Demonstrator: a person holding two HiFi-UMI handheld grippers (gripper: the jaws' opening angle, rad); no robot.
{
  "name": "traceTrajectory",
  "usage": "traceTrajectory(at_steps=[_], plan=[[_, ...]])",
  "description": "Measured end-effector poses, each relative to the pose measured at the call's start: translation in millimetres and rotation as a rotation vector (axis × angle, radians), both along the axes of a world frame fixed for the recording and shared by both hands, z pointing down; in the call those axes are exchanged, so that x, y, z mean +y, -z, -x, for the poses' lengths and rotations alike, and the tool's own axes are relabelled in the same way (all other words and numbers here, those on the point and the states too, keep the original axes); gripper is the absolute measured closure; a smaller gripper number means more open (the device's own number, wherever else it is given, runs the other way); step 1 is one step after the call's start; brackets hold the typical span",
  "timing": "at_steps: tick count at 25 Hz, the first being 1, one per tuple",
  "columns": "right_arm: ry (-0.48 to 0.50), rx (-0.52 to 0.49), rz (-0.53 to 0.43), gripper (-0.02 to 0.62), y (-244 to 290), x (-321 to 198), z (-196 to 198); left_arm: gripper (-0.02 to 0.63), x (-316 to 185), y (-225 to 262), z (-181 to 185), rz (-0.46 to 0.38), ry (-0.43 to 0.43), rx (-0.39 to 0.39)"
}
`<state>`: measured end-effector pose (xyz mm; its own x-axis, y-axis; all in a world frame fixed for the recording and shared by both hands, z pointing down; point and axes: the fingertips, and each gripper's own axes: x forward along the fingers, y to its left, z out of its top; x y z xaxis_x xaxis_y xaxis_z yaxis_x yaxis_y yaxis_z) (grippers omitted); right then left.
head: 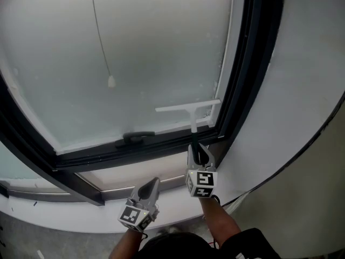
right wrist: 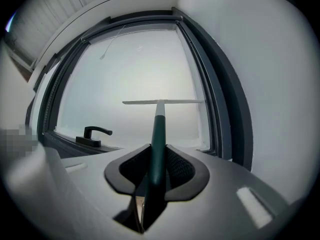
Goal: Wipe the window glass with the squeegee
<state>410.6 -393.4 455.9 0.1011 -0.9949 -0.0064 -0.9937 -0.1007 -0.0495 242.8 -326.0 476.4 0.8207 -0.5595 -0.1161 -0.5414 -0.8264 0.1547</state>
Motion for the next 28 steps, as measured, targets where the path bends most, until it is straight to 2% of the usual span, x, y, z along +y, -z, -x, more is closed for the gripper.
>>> traceTrajectory(at_steps=[6,13,18,23,28], plan=[[0.035,-0.023,0.036,0.5,-22.7,2.4,1.7,0.606,7.9,-11.0,-1.8,0.022,0.056,-0.02],[0.07,0.003,0.07,0.5,-41.1,3.0,-0.6,0.606,20.5,-25.8,3.8,0.052,0.125,-0.031],[0.081,-0.013,0.06,0.5,-38.8,8.4,2.4,0.606,27.6,-21.6,17.4,0.038,0.157,-0.031],[0.064,-0.019,0.026,0.5,-29.4,18.5,4.7,0.606,32.9,-21.0,49.0,0.03,0.202,-0.033],[0.054,-0.012,0.001,0.5,-19.0,47.5,28.9,0.606,49.9,-19.6,94.5,0.019,0.227,-0.016]])
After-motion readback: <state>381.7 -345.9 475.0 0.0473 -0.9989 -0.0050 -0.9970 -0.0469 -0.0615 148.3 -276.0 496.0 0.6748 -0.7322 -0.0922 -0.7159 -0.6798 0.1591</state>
